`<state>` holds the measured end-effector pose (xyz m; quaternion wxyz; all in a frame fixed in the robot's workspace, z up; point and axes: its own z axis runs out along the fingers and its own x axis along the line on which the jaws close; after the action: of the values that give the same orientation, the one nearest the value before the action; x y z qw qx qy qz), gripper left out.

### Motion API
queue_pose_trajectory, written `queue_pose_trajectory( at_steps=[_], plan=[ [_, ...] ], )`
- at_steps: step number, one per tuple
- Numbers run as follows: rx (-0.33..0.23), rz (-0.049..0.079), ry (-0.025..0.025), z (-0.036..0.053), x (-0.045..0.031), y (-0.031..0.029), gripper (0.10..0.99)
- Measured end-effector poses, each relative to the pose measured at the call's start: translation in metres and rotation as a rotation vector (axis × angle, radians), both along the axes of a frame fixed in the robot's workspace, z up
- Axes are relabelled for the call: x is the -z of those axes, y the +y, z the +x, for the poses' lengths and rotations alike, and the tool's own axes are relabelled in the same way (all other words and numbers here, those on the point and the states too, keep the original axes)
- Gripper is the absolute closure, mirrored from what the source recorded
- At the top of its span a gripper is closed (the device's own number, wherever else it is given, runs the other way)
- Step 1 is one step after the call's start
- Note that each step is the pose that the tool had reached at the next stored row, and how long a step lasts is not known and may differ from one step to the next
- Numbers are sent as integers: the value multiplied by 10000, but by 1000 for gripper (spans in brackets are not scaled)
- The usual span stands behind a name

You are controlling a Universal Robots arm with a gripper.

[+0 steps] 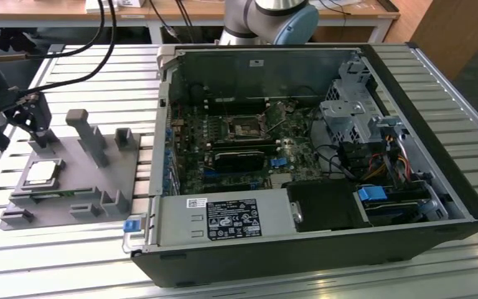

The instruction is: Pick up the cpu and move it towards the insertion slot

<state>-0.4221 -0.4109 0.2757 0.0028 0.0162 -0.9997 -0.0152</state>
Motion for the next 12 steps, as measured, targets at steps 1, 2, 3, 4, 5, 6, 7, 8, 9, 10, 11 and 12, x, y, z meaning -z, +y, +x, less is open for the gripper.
queue_pose_trajectory(
  at_steps=[1, 2, 3, 4, 5, 6, 7, 8, 9, 10, 11, 12],
  plan=[
    [-16, 1, -1, -2, 11, -2, 439],
    [-28, 2, -1, -3, 31, -3, 439],
    [-29, 2, -1, -3, 43, -3, 439],
    [-29, 1, 0, -3, 54, -3, 439],
    [-29, 1, -1, -3, 63, -3, 439],
    [-30, 2, -1, -3, 70, -3, 439],
    [-29, 0, 0, -6, 107, -3, 439],
    [-21, -3, 0, -8, 124, -3, 439],
    [-13, -3, 0, -10, 139, -3, 439],
    [-9, -3, -1, -11, 151, -3, 439],
    [-8, -3, -1, -11, 158, -3, 439],
    [-8, -4, 1, -12, 160, -4, 439]
  ],
)
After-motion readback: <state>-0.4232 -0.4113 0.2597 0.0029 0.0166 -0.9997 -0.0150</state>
